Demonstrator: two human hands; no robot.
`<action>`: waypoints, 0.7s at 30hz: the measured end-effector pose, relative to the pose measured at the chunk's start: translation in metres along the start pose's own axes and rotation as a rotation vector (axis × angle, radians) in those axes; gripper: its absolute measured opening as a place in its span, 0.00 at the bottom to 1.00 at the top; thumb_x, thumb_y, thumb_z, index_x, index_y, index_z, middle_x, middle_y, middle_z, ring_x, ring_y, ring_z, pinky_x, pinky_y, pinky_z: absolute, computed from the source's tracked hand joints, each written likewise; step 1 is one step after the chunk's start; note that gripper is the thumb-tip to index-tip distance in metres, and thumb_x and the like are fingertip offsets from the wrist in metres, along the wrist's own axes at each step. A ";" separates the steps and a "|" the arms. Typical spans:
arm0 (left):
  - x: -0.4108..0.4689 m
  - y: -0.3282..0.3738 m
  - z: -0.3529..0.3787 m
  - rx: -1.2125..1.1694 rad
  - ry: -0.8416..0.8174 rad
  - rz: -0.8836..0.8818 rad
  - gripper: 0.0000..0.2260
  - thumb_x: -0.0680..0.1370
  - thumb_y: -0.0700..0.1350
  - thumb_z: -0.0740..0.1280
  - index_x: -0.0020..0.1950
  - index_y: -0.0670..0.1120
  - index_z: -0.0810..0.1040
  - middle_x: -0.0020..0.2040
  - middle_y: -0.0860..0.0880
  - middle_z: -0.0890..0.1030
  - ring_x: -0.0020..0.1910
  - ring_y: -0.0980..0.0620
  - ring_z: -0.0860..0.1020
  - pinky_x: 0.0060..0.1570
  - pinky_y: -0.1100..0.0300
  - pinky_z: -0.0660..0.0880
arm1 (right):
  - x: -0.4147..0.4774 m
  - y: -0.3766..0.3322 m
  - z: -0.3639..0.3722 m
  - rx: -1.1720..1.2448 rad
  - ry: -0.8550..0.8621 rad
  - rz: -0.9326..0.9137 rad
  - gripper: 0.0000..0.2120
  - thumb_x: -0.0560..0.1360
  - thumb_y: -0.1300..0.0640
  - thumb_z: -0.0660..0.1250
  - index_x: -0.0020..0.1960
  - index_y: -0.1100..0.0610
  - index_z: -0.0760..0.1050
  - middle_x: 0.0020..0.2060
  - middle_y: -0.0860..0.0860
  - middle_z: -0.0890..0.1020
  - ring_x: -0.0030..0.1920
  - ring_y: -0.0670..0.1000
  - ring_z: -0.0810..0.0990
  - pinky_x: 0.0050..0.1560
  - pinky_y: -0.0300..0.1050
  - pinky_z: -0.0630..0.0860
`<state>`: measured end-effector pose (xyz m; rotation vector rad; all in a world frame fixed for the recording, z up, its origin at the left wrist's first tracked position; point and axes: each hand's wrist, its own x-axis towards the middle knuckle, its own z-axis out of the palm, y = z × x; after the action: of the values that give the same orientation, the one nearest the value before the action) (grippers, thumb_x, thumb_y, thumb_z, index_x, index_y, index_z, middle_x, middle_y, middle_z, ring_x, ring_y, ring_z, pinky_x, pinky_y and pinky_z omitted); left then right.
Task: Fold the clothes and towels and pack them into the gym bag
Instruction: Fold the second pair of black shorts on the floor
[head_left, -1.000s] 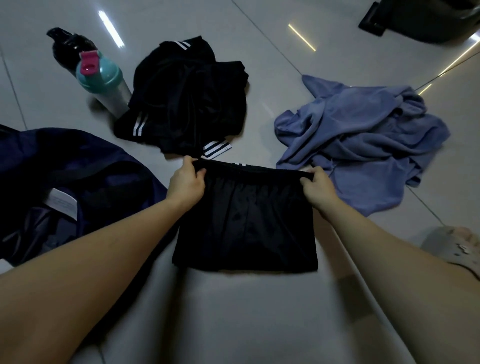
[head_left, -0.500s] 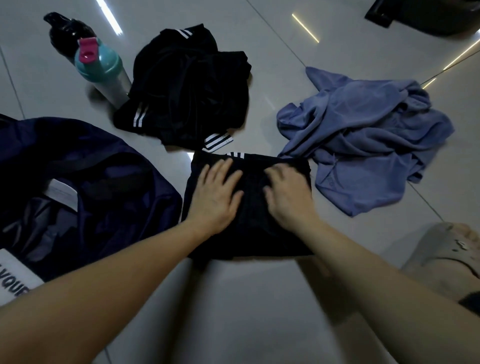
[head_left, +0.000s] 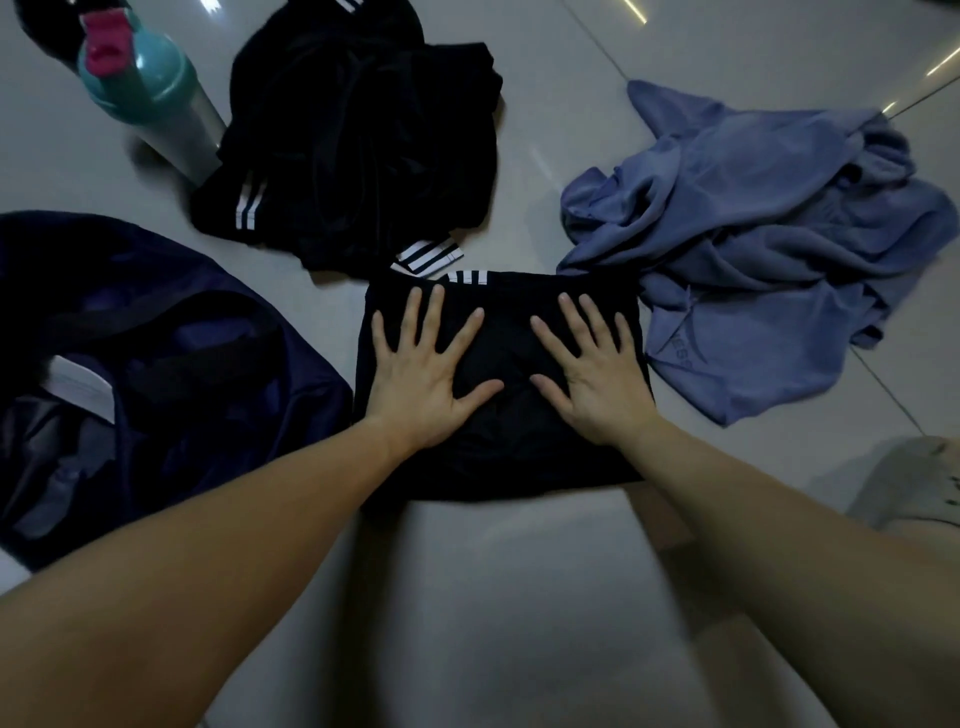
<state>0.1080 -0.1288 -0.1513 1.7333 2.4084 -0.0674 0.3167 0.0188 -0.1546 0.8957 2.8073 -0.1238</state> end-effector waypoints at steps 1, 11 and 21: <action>0.001 0.001 -0.001 0.004 -0.013 -0.011 0.38 0.76 0.76 0.40 0.82 0.59 0.41 0.83 0.42 0.40 0.81 0.40 0.37 0.75 0.29 0.44 | 0.005 0.004 -0.003 -0.003 -0.024 -0.016 0.34 0.80 0.32 0.45 0.82 0.44 0.47 0.82 0.54 0.47 0.81 0.58 0.44 0.76 0.67 0.51; -0.073 0.018 0.001 -0.098 0.027 -0.049 0.33 0.81 0.68 0.42 0.83 0.56 0.49 0.84 0.45 0.47 0.82 0.43 0.43 0.78 0.35 0.44 | -0.070 -0.069 -0.010 0.097 0.005 0.061 0.32 0.82 0.36 0.46 0.82 0.46 0.48 0.82 0.57 0.51 0.81 0.59 0.50 0.78 0.63 0.50; -0.106 0.031 -0.016 -0.066 -0.306 0.008 0.43 0.74 0.78 0.41 0.83 0.57 0.38 0.82 0.43 0.35 0.80 0.41 0.34 0.77 0.37 0.38 | -0.093 -0.030 -0.012 0.029 -0.193 -0.081 0.35 0.79 0.30 0.35 0.82 0.42 0.46 0.82 0.53 0.48 0.82 0.56 0.47 0.79 0.59 0.49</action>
<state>0.1686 -0.2158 -0.1160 1.5740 2.1590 -0.2320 0.3714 -0.0568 -0.1234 0.7335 2.6678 -0.2491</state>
